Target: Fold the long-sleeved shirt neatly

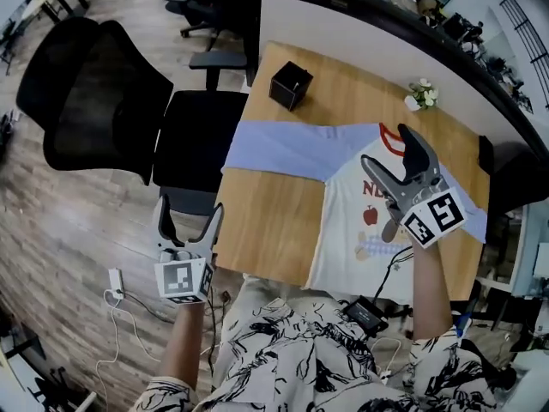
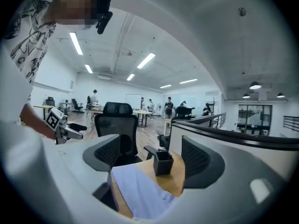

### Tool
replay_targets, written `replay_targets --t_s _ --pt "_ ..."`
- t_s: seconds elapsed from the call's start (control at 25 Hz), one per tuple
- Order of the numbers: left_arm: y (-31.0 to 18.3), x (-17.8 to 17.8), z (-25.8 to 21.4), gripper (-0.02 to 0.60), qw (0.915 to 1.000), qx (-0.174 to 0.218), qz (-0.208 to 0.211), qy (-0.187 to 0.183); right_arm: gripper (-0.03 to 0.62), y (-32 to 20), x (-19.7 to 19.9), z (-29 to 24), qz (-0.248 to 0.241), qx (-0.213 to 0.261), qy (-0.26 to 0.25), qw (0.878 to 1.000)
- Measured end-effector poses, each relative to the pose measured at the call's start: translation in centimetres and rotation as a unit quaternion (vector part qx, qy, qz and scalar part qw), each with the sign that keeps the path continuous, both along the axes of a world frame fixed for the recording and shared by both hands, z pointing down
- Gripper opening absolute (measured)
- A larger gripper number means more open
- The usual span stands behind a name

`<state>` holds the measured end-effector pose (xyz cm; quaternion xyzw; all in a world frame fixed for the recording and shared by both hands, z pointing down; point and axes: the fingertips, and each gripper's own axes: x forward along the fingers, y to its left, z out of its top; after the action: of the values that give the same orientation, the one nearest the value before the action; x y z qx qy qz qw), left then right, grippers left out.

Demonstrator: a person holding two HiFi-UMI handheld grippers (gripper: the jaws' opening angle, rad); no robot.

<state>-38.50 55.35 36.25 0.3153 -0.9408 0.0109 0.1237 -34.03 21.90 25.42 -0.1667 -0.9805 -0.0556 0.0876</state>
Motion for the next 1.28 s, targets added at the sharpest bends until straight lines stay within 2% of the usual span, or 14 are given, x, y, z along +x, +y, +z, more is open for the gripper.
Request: replay_targets --t_s 0.12,0.24,0.32,0.52,0.6,0.68,0.8,1.0,1.08,1.16,1.2,1.24,1.28 --pt "-1.7 -2.1 4.0 0.469 0.9993 -0.022 -0.001 0.03 0.403 3.6 -4.9 4.1 -0.072 0.031 0.043 0.996" --pt "-3.3 -3.6 7.8 0.458 0.9972 -0.029 0.005 0.069 0.402 6.8 -9.2 8.8 -0.135 0.064 0.085 0.985" --pt "-4.6 -4.5 10.2 0.432 0.9947 -0.036 0.019 0.094 0.399 8.2 -11.8 12.3 -0.158 0.072 0.118 0.978" --pt "-7.1 -6.7 16.4 0.419 0.9837 -0.071 0.043 0.159 0.356 10.9 -16.6 21.0 -0.198 0.082 0.203 0.955" --pt "-7.7 -7.7 18.5 0.412 0.9787 -0.073 0.046 0.186 0.356 11.7 -18.0 24.5 -0.202 0.073 0.242 0.946" --pt "-8.3 -8.4 20.3 0.38 0.9738 -0.07 0.051 0.21 0.337 12.1 -19.1 27.8 -0.198 0.065 0.281 0.937" --pt "-9.0 -9.0 22.4 0.362 0.9657 -0.061 0.063 0.244 0.318 12.4 -20.1 31.7 -0.19 0.072 0.322 0.925" --pt "-9.2 -9.8 23.7 0.295 0.9604 -0.032 0.057 0.271 0.241 12.4 -21.5 33.6 -0.165 0.073 0.341 0.923" --pt "-9.5 -9.8 24.1 0.273 0.957 -0.022 0.058 0.283 0.19 12.3 -21.5 34.1 -0.159 0.073 0.35 0.92" --pt "-9.7 -9.6 24.8 0.232 0.9523 -0.02 0.059 0.299 0.167 12.2 -21.3 34.9 -0.155 0.077 0.366 0.915" --pt "-9.6 -9.6 25.0 0.194 0.951 -0.021 0.057 0.303 0.123 12.2 -21.2 35.3 -0.153 0.081 0.372 0.912" --pt "-9.5 -9.7 25.0 0.158 0.9515 -0.022 0.05 0.303 0.047 12.1 -21.2 35.6 -0.151 0.084 0.377 0.91" --pt "-9.3 -10.0 24.9 0.114 0.9532 -0.022 0.039 0.299 0.025 12.1 -21.1 35.7 -0.15 0.084 0.379 0.909"
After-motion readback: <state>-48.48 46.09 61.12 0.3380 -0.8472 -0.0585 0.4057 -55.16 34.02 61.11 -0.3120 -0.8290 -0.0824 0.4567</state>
